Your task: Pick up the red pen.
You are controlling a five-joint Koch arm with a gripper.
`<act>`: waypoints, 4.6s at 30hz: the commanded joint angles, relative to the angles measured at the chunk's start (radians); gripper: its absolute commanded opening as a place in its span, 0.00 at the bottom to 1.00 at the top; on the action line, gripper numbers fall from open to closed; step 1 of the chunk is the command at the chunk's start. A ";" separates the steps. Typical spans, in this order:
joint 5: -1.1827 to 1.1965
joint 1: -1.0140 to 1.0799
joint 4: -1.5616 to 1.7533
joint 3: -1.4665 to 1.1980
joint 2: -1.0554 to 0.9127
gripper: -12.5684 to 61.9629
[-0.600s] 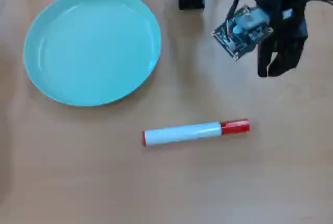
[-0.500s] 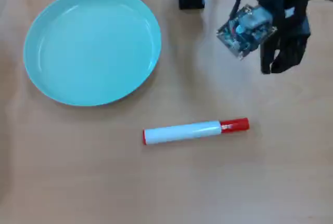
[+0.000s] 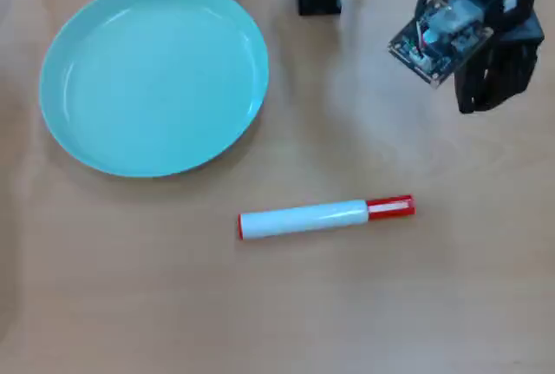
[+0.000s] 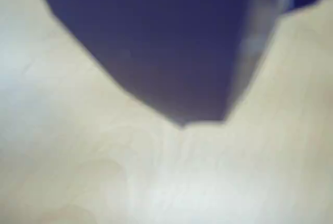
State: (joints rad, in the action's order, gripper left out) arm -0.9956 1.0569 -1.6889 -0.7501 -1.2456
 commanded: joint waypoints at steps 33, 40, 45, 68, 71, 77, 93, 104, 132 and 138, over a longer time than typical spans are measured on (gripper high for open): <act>1.058 0.301 0.066 0.239 -0.074 0.10; 0.971 0.374 0.069 0.227 -0.057 0.30; 0.885 0.457 0.049 0.238 0.067 0.39; 0.839 0.589 -0.035 0.239 0.350 0.57; 0.844 0.588 -0.035 0.239 0.383 0.57; 0.848 0.600 -0.035 0.242 0.420 0.58; 0.881 0.615 -0.015 0.328 0.560 0.67; 0.907 0.635 -0.017 0.334 0.612 0.62; 0.963 0.623 -0.127 0.327 0.638 0.07; 0.954 0.621 -0.158 0.325 0.523 0.07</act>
State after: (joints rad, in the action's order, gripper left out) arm -0.0568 1.6782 -1.7426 -0.4403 -0.6366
